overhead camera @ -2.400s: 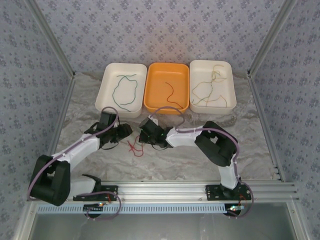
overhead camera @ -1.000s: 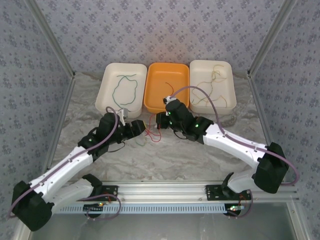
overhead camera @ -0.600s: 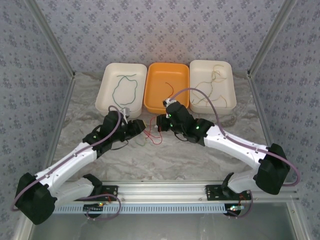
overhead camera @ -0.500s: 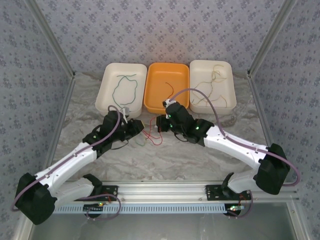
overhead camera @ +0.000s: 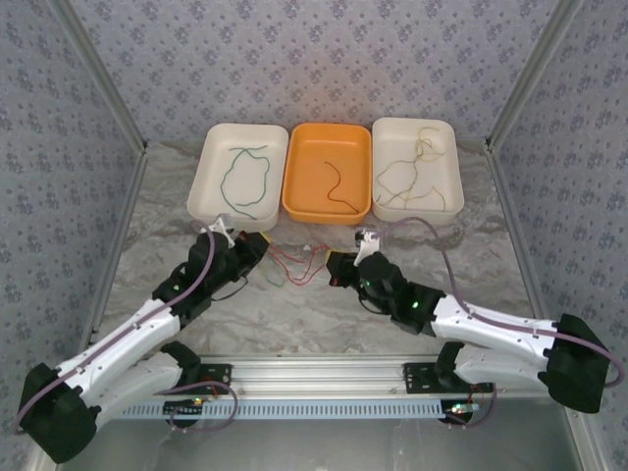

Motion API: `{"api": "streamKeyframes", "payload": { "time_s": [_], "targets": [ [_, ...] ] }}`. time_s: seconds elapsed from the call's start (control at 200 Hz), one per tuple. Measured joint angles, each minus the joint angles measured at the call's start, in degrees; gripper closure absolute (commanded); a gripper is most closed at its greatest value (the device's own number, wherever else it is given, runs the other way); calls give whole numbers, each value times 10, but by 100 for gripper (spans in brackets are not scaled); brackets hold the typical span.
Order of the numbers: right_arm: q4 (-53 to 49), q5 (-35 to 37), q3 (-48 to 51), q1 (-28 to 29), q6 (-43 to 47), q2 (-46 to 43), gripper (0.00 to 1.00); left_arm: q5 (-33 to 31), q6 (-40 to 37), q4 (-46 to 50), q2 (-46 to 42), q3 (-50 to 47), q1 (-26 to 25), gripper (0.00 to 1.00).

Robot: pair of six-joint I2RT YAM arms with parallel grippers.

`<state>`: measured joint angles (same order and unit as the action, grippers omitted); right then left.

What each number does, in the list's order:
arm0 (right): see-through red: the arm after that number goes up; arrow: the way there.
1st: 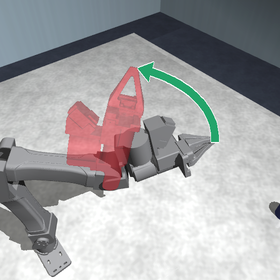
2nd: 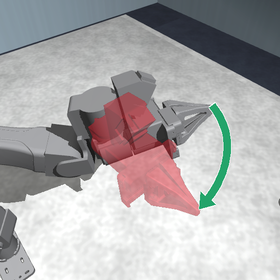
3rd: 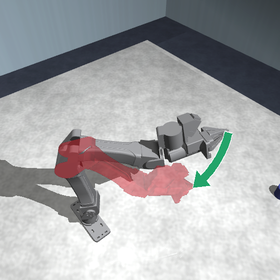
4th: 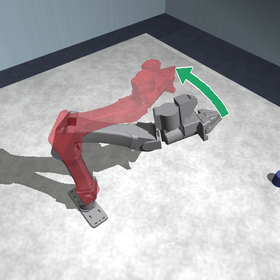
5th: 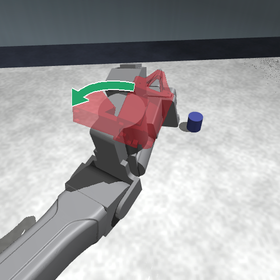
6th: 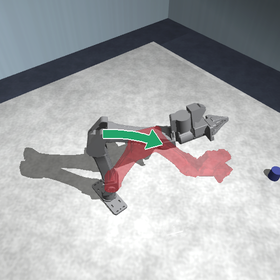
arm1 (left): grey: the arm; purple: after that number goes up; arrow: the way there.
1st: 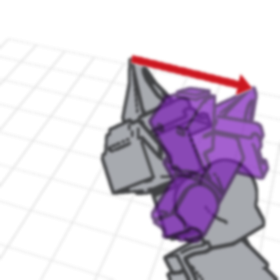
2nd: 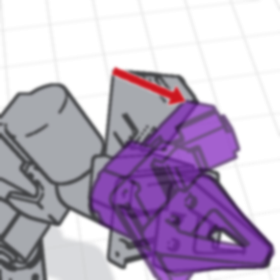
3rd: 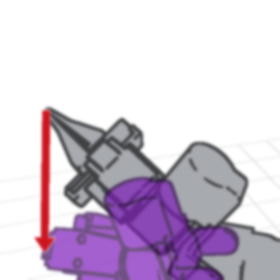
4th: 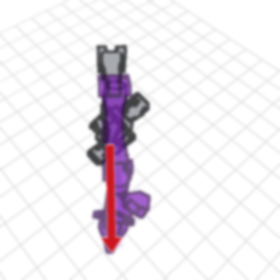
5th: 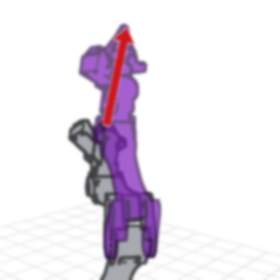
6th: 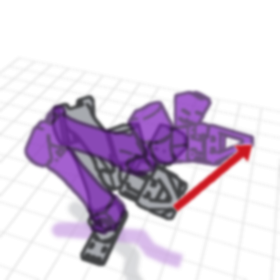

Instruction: Untangle the cables

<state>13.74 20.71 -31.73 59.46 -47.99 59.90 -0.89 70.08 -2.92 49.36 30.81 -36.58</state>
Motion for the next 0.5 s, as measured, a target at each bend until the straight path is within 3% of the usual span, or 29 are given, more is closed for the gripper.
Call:
{"api": "streamKeyframes", "payload": {
  "time_s": [0.28,0.31,0.43,0.5],
  "targets": [
    [24,147,7,79,-63,-6,100,-41,43,-32,-58,-36,-9,100],
    [12,151,-5,79,-52,-6,100,-38,42,-30,-60,-35,-9,93],
    [-59,106,-96,59,45,4,100,-19,-1,32,-65,-17,-9,41],
    [-116,43,-170,35,120,20,100,-9,-53,98,-69,18,-6,26]
  ]
}}
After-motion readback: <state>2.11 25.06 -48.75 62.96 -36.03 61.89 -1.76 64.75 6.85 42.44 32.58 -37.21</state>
